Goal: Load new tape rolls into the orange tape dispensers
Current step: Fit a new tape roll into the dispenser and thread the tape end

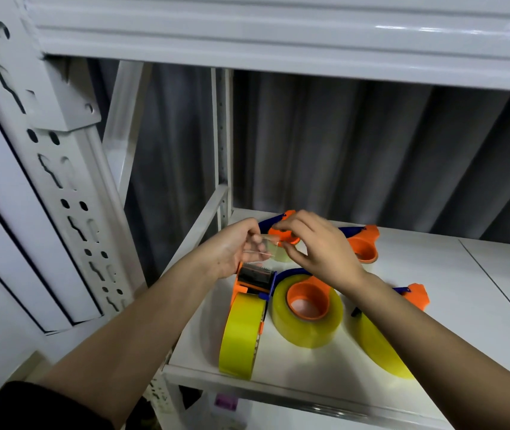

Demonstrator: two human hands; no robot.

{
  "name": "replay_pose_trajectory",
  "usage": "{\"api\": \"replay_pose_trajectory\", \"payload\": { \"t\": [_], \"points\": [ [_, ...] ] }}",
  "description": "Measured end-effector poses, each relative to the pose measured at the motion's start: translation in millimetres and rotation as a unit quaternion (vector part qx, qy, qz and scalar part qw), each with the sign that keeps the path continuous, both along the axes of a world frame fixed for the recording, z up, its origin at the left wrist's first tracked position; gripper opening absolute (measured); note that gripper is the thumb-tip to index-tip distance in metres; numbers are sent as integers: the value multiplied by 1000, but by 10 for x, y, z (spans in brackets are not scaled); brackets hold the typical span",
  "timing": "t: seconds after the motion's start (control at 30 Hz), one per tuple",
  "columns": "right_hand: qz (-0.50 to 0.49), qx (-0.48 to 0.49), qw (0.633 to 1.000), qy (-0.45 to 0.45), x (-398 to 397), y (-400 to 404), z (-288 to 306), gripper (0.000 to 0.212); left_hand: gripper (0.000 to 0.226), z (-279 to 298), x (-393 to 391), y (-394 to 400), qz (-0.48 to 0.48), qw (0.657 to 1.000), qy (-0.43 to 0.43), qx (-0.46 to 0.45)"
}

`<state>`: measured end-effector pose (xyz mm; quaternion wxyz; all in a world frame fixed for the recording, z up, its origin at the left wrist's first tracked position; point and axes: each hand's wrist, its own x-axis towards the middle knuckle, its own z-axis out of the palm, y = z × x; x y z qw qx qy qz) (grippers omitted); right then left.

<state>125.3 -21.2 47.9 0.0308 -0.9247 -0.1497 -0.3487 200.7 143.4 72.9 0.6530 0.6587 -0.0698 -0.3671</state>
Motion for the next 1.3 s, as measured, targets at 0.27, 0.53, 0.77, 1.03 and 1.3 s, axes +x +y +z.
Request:
{"api": "replay_pose_trajectory", "payload": {
  "t": [0.27, 0.53, 0.77, 1.03, 1.3],
  "points": [
    [9, -5, 998, -63, 33, 82, -39, 22, 29, 27, 2, -26, 16, 999, 16, -23],
    [44, 136, 989, -39, 45, 167, -97, 14, 23, 11, 8, -1, 0, 999, 14, -38],
    [58, 435, 898, 37, -15, 348, -185, 5, 22, -96, 11, 53, -19, 997, -28, -63],
    [72, 600, 783, 148, -18, 411, -213, 8, 32, -183, 52, 102, -39, 993, -90, -62],
    [90, 650, 733, 180, -39, 443, -189, 11, 15, -247, 50, 123, -24, 992, -116, -52]
  ]
}}
